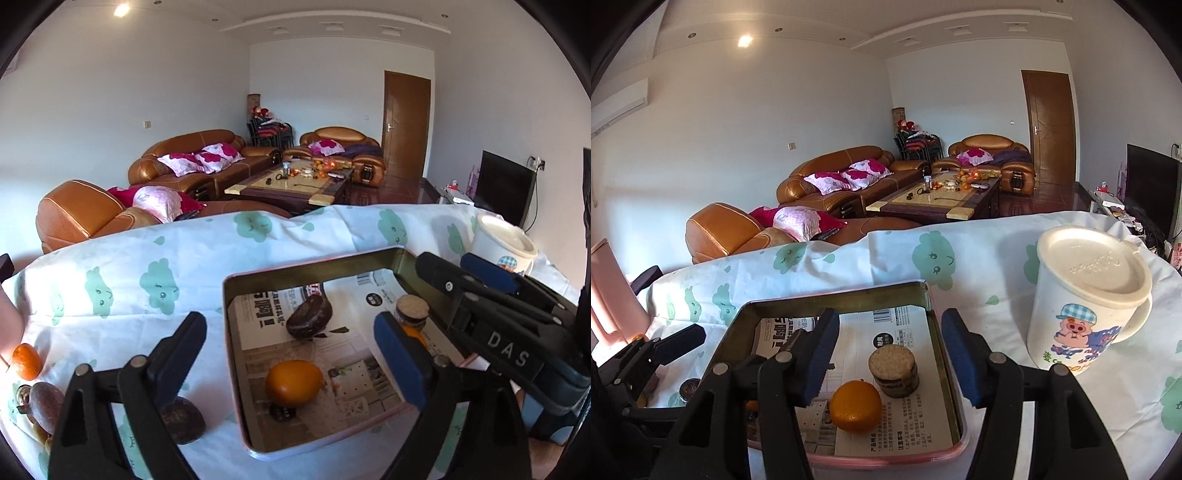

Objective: Organize fruits
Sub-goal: 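Grasp a mangosteen with the right tool while the left tool grasps the purple fruit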

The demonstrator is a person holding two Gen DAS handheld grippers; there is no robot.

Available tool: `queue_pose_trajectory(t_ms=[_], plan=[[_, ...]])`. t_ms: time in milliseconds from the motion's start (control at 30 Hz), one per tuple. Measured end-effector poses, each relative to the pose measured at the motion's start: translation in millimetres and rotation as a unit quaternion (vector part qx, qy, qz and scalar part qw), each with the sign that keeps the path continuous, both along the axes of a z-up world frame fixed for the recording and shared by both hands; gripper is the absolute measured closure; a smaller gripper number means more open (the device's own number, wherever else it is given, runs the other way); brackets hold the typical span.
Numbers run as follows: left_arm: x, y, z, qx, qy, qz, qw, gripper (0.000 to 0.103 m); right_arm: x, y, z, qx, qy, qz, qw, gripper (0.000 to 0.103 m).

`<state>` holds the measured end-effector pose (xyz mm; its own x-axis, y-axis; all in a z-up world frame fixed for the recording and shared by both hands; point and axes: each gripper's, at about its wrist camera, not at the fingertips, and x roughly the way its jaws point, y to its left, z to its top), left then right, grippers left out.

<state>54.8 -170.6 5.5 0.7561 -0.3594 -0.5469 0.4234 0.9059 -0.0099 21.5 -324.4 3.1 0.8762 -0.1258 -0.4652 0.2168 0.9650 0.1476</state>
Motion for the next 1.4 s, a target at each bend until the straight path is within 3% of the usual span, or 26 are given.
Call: queue_pose_trajectory(t_ms=[333, 867, 1400], plan=[[-5, 29, -1, 0.008, -0.017, 0.043, 0.9989, 0.006, -8, 6, 3, -0.014, -0.019, -0.010, 1.000, 0.043], [-22, 89, -6, 0.014, -0.004, 0.069, 0.9975, 0.006, -20, 39, 4, -0.044, -0.033, -0.002, 0.999, 0.043], [-9, 162, -11, 0.031, 0.029, 0.076, 0.9962, 0.006, -18, 107, 0, -0.036, -0.003, 0.091, 0.995, 0.043]])
